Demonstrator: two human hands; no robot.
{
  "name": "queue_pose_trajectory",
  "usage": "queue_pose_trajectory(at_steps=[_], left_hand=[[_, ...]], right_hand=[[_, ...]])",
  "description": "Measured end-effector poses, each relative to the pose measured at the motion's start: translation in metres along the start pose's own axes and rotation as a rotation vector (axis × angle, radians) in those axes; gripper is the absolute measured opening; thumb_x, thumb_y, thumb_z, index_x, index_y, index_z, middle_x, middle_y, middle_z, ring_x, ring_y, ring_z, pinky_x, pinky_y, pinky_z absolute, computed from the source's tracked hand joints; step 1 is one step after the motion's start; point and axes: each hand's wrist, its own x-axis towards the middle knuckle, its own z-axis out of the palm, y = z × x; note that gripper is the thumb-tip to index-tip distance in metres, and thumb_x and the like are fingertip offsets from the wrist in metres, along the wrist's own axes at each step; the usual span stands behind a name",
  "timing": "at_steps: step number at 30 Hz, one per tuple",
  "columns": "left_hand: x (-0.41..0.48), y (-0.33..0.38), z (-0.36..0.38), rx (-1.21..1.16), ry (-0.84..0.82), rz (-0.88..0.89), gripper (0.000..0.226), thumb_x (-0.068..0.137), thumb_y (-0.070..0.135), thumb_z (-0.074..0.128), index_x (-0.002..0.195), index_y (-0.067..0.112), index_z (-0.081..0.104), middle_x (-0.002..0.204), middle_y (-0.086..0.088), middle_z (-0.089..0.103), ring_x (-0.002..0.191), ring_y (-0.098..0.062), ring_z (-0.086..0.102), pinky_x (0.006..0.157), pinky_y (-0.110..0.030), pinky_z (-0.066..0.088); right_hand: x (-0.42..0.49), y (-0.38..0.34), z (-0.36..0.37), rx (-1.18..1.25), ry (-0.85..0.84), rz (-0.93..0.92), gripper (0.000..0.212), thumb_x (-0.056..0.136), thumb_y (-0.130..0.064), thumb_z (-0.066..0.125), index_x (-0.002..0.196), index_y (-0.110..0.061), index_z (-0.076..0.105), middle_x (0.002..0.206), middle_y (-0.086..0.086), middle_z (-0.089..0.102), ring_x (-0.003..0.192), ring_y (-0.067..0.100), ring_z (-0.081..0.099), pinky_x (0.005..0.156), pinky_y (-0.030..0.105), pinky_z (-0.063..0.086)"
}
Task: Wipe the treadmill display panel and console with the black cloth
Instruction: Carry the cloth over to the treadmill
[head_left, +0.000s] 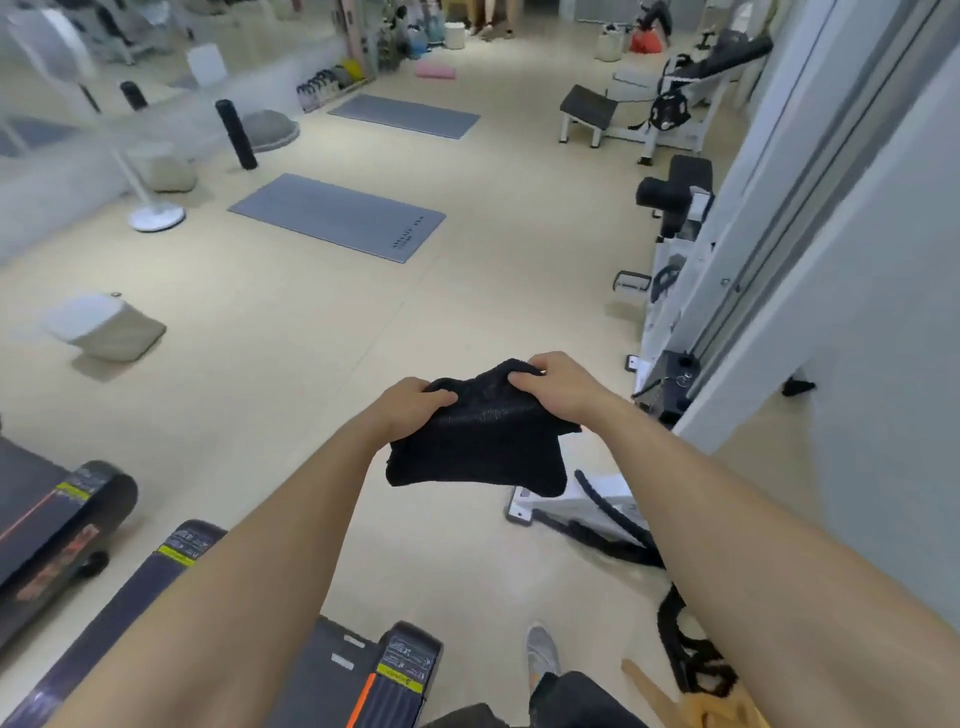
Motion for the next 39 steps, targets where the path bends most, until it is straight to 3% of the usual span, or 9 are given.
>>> queue_pose_trajectory(at_steps=[6,11,16,20,22,25,31,37,39], left_hand=[[0.029,-0.012,-0.065,-0.141,0.290,-0.135,0.028,0.091,0.040,0.057,0.094,0.014,0.068,0.094,-0.005,0.073,0.090,-0.024,0.068,0.083,-0.039,0.052],[0.021,-0.060,-0.126,-0.287,0.526,-0.282,0.024,0.091,0.040,0.058,0.095,0.018,0.067,0.091,0.001,0.069,0.086,-0.020,0.064,0.072,-0.032,0.048],[-0.001,-0.131,-0.184,-0.489,0.733,-0.397,0.018,0.088,0.038,0.061,0.092,0.023,0.069,0.094,0.001,0.072,0.090,-0.021,0.067,0.086,-0.037,0.052],[-0.026,-0.196,-0.224,-0.615,0.878,-0.498,0.032,0.076,0.044,0.061,0.098,0.022,0.069,0.099,-0.001,0.073,0.092,-0.022,0.068,0.089,-0.040,0.053],[-0.044,-0.223,-0.239,-0.666,0.953,-0.536,0.031,0.076,0.041,0.060,0.099,0.021,0.067,0.100,-0.001,0.072,0.096,-0.022,0.067,0.089,-0.040,0.052],[-0.082,-0.259,-0.256,-0.702,1.090,-0.632,0.024,0.081,0.035,0.059,0.095,0.016,0.065,0.100,-0.007,0.069,0.095,-0.026,0.063,0.085,-0.039,0.047],[-0.176,-0.321,-0.260,-0.781,1.325,-0.817,0.021,0.090,0.028,0.061,0.094,0.009,0.066,0.092,-0.006,0.068,0.087,-0.023,0.062,0.074,-0.035,0.045],[-0.269,-0.371,-0.255,-0.856,1.572,-1.077,0.017,0.090,0.030,0.065,0.096,0.015,0.069,0.090,0.000,0.070,0.086,-0.018,0.066,0.078,-0.032,0.052],[-0.301,-0.378,-0.258,-0.832,1.679,-1.191,0.014,0.091,0.026,0.065,0.092,0.013,0.067,0.083,0.002,0.066,0.079,-0.017,0.063,0.067,-0.024,0.047]], right_hand=[[0.113,-0.089,0.014,-0.115,-0.214,-0.186,0.030,0.097,-0.034,0.057,0.096,-0.005,0.066,0.080,0.002,0.062,0.071,0.019,0.058,0.064,0.030,0.044],[0.172,-0.166,0.082,-0.202,-0.406,-0.332,0.024,0.097,-0.032,0.057,0.102,-0.009,0.063,0.087,0.002,0.063,0.077,0.019,0.059,0.064,0.030,0.044],[0.207,-0.241,0.182,-0.290,-0.594,-0.441,0.023,0.096,-0.033,0.055,0.106,-0.013,0.055,0.097,0.004,0.061,0.080,0.019,0.059,0.062,0.031,0.046],[0.219,-0.301,0.274,-0.409,-0.761,-0.530,0.033,0.092,-0.035,0.058,0.107,-0.006,0.059,0.092,0.008,0.065,0.075,0.025,0.061,0.059,0.030,0.047],[0.216,-0.329,0.320,-0.475,-0.861,-0.588,0.033,0.088,-0.034,0.061,0.101,-0.004,0.065,0.088,0.014,0.071,0.069,0.028,0.064,0.060,0.035,0.050],[0.196,-0.368,0.390,-0.538,-1.005,-0.730,0.020,0.092,-0.034,0.063,0.085,-0.016,0.071,0.084,0.006,0.073,0.082,0.026,0.069,0.076,0.036,0.053],[0.124,-0.422,0.522,-0.689,-1.262,-0.989,0.034,0.097,-0.038,0.057,0.097,-0.008,0.073,0.096,0.011,0.075,0.092,0.026,0.070,0.087,0.039,0.052],[0.032,-0.467,0.647,-0.746,-1.539,-1.160,0.044,0.096,-0.043,0.055,0.095,-0.001,0.070,0.091,0.013,0.074,0.084,0.029,0.070,0.079,0.043,0.053],[-0.006,-0.484,0.682,-0.739,-1.656,-1.210,0.042,0.098,-0.041,0.055,0.094,-0.002,0.070,0.086,0.010,0.073,0.077,0.026,0.068,0.074,0.038,0.052]])
